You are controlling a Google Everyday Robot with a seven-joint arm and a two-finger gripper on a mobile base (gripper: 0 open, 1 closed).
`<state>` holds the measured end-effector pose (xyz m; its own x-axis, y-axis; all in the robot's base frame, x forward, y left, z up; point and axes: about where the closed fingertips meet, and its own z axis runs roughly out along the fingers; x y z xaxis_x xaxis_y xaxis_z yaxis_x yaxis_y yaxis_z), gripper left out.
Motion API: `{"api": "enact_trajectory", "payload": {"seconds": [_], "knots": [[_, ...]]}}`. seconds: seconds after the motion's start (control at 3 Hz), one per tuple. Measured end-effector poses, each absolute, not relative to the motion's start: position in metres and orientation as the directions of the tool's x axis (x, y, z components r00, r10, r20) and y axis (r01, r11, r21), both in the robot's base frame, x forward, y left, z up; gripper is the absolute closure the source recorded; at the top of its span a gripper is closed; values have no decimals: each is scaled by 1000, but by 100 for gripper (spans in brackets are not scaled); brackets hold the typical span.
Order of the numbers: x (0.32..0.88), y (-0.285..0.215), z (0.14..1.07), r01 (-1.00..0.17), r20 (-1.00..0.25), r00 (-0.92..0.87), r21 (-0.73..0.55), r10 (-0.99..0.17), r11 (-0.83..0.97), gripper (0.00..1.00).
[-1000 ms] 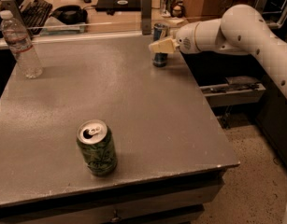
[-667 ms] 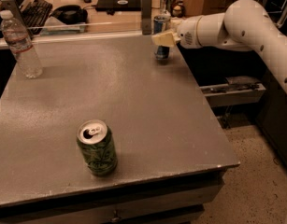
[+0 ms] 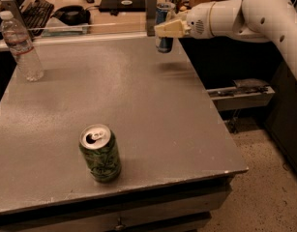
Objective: Move redbull can near green can
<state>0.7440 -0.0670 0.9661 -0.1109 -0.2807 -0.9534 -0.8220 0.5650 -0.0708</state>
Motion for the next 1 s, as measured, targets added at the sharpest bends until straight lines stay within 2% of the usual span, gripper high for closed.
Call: {"api": "enact_trajectory", "payload": {"seconds": [0.67,1.0], "knots": [[742,-63,962,-834,-953,-114,-62,-282,548,100],[709,-58,956,-872,-947,-109,-54,-301,487,100]]}}
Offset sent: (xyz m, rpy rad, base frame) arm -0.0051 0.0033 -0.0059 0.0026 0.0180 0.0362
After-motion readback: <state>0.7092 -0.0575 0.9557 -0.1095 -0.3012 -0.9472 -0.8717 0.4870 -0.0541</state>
